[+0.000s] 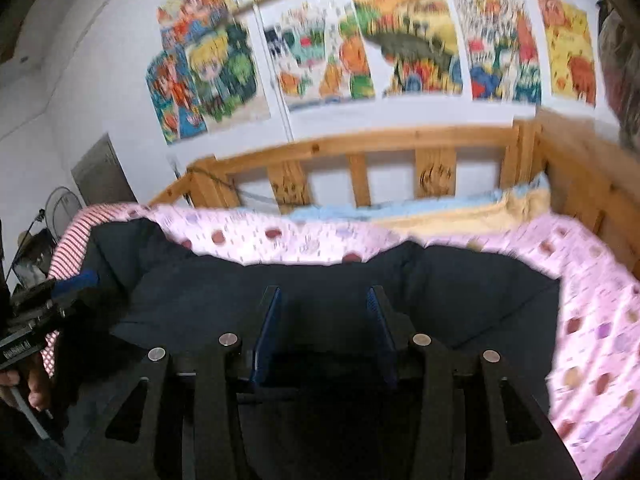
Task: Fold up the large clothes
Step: 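Open both tools to release the hem onto the collar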
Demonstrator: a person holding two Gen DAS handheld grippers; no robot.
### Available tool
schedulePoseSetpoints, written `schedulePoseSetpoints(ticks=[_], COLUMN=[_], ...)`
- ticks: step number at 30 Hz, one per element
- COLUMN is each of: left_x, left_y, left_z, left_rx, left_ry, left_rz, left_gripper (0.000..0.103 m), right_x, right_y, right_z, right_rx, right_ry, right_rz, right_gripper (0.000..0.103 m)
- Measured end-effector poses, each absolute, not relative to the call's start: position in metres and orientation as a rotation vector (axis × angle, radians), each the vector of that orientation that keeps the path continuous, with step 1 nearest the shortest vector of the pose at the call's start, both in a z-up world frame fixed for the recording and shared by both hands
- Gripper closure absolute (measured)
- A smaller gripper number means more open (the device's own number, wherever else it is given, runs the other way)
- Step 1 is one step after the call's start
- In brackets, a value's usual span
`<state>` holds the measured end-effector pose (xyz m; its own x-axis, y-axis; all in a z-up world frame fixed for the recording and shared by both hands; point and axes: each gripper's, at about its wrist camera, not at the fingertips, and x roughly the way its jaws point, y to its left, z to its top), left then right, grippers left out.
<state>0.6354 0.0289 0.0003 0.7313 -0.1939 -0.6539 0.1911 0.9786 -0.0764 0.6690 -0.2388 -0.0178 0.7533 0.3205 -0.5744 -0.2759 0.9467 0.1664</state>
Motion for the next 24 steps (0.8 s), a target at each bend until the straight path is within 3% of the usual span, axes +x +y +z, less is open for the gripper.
schedulePoseSetpoints(ticks=[3,10,17,21,23,24], left_x=[0.646,0.651,0.629,0.614,0.606,0.601], left_y=[0.018,0.006,0.002,0.007,0.007,0.009], left_z=[-0.032,-0.072,-0.059,-0.036,-0.026,-0.019], left_rx=[0.074,0.177,0.198,0.141,0.124,0.096], left_ry=[0.816,0.890,0.797,0.775,0.776,0.776], left_rz=[-0.191,-0.153,-0.140,-0.098,-0.065,-0.065], left_gripper=[0.069,0.074,0.073,0.064,0.051,0.050], right_x=[0.672,0.685,0.676,0.653,0.642,0.636], right_y=[-0.221,-0.215,-0.208,-0.221,-0.226,-0.228], right_z=[-0.043,-0.098,-0.117,-0.094,-0.083,-0.076], right_rx=[0.010,-0.030,-0.049,0.008,0.003,0.003], right_ry=[0.704,0.848,0.800,0.714,0.684,0.669], right_rz=[0.324,0.355,0.324,0.321,0.294,0.293], right_gripper=[0.072,0.073,0.074,0.072,0.064,0.061])
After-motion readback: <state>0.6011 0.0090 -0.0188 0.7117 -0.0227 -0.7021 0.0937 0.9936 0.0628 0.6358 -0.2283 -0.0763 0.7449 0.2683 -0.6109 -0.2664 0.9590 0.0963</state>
